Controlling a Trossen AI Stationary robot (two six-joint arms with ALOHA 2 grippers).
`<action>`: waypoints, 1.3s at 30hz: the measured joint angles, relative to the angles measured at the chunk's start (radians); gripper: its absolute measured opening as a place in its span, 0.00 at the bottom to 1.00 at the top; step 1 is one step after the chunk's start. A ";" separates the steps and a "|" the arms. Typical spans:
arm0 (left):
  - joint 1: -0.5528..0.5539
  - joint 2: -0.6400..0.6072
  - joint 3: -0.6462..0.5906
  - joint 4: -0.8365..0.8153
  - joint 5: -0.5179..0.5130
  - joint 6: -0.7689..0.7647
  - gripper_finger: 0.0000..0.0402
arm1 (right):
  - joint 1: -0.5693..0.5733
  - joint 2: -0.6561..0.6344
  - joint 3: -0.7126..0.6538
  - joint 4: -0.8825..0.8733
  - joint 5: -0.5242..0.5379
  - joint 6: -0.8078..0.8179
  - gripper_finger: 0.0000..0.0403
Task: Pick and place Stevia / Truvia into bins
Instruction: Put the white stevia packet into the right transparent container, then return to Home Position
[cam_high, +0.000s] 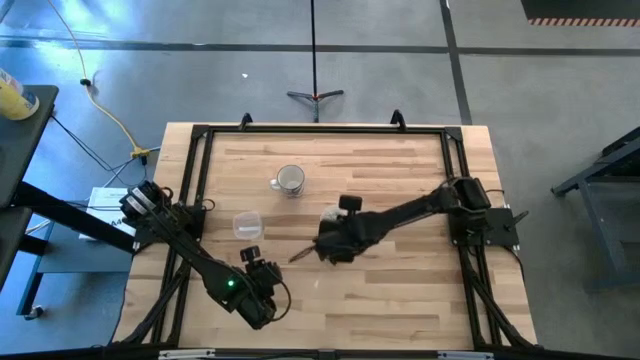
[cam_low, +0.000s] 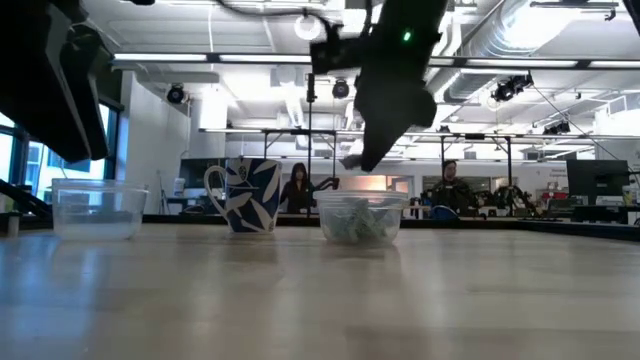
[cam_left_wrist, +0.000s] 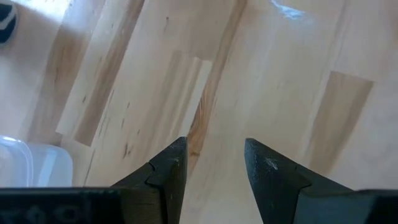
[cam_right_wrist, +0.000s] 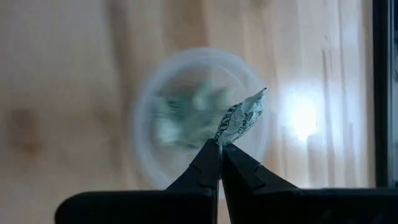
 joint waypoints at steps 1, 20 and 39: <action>0.000 0.000 0.000 0.000 -0.006 -0.002 0.48 | -0.016 0.001 0.000 -0.007 0.001 -0.007 0.00; 0.024 0.000 0.000 -0.024 -0.026 -0.020 0.48 | -0.042 0.002 -0.108 0.111 -0.068 -0.125 0.20; 0.178 -0.054 -0.001 0.102 0.100 0.289 0.48 | 0.123 -0.270 -0.159 -0.005 -0.077 0.096 0.62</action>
